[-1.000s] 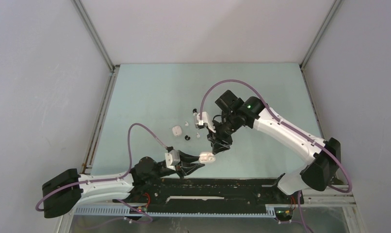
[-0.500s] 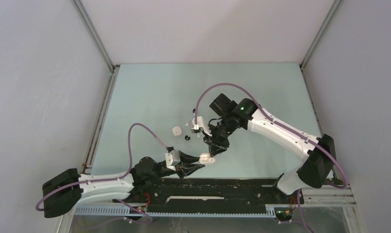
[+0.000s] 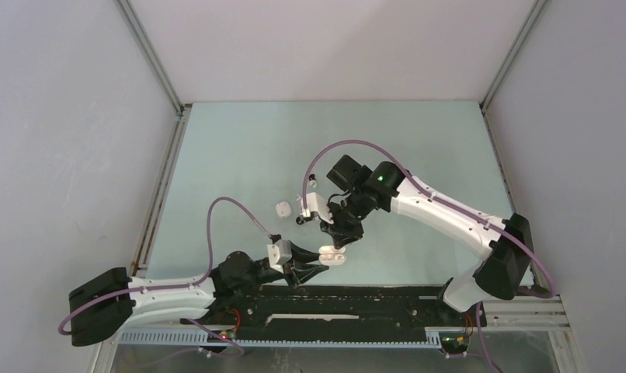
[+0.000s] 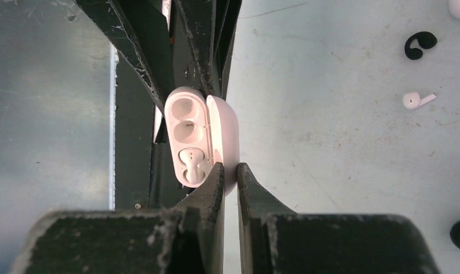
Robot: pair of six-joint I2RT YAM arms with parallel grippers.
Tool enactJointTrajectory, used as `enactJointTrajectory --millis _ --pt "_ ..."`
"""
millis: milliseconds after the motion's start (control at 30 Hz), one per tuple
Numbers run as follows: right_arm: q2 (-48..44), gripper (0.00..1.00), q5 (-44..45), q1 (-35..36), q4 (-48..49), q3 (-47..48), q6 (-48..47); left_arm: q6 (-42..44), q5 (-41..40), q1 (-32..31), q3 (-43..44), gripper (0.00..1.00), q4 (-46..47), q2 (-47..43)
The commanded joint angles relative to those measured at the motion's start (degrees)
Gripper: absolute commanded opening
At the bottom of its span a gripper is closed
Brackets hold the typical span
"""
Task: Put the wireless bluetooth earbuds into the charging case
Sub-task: Pass from the right arm to the left, then pass from the left arm to the right
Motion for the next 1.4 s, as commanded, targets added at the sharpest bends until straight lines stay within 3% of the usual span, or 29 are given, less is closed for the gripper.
enactJointTrajectory --millis 0,100,367,667,1033,1367 --pt "-0.1 0.04 1.8 2.1 -0.1 2.1 2.1 -0.4 -6.5 0.1 -1.2 0.39 -0.4 0.5" --pt "-0.2 0.04 3.8 2.4 0.5 2.1 2.5 -1.2 -7.1 0.1 -1.1 0.47 -1.4 1.1" --pt "-0.2 0.05 9.1 4.2 1.9 2.1 3.3 -2.8 -6.3 0.1 1.1 0.47 -1.6 3.1" --pt "-0.5 0.05 13.7 4.6 3.1 2.1 3.4 -8.0 -6.3 0.8 1.9 0.59 -1.5 4.0" --pt "-4.4 0.05 24.1 4.8 6.7 0.1 3.2 -40.7 -10.7 4.1 1.2 0.7 3.5 -1.0" --pt "-7.2 0.05 25.9 4.9 7.3 -1.0 2.8 -57.4 -4.8 6.7 8.0 0.68 1.1 7.1"
